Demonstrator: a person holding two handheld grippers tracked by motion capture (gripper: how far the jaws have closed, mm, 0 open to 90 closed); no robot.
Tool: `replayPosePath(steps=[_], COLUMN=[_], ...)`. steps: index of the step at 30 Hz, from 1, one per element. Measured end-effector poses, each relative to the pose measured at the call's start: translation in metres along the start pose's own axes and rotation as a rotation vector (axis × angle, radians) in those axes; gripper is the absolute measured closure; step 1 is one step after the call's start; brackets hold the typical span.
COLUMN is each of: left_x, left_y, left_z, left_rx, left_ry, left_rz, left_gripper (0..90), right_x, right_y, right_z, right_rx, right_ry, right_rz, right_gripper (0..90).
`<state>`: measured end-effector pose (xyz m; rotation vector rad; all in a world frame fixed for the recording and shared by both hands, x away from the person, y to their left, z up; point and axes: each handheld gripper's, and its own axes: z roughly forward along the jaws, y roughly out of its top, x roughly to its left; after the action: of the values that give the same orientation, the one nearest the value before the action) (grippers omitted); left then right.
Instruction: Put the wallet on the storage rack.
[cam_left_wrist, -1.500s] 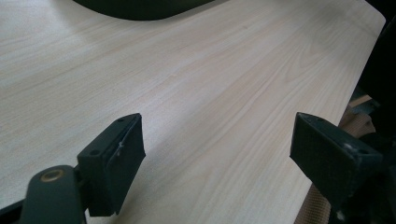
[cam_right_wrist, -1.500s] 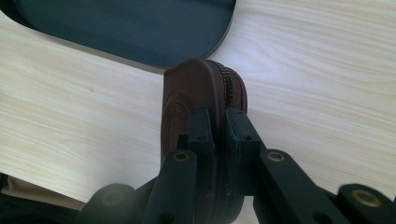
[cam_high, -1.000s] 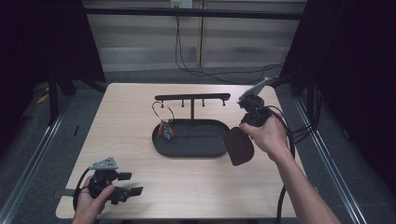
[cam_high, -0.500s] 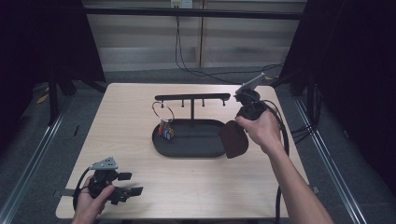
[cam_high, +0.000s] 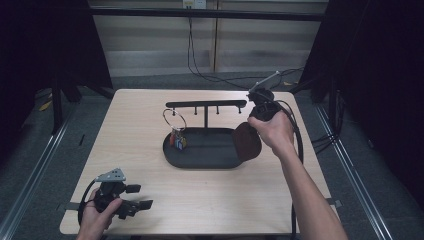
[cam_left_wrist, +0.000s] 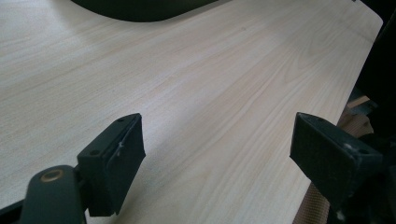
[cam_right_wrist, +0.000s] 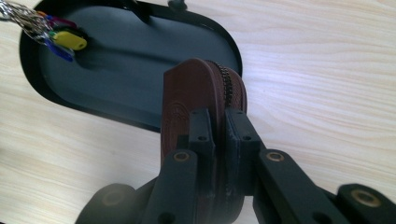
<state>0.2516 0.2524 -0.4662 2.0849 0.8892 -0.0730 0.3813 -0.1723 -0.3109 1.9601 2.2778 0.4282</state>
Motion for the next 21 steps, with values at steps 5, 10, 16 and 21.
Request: replayPosePath(steps=[5,10,16,21], left_x=[0.0,0.0,-0.001,0.0], left_y=[0.0,0.0,0.001,0.001], left_z=[0.001,0.0,-0.001,0.0], left_rx=[0.003,-0.001,-0.002,0.001], left_ry=[-0.003,0.0,0.003,0.0], left_rz=[0.002,0.002,0.006,0.005], left_gripper=[17.6,17.6,17.6,17.6], right_x=[-0.005,-0.01,-0.021,-0.029], right_y=[0.007,0.012,0.013,0.01], right_z=[0.009,0.015,0.022,0.035], right_rx=[-0.001,-0.022,-0.039,-0.05], right_ry=[0.024,0.054,0.143,0.178], right_rz=[0.037,0.077,0.133,0.169], right_gripper=[82.0,82.3,82.7,83.3])
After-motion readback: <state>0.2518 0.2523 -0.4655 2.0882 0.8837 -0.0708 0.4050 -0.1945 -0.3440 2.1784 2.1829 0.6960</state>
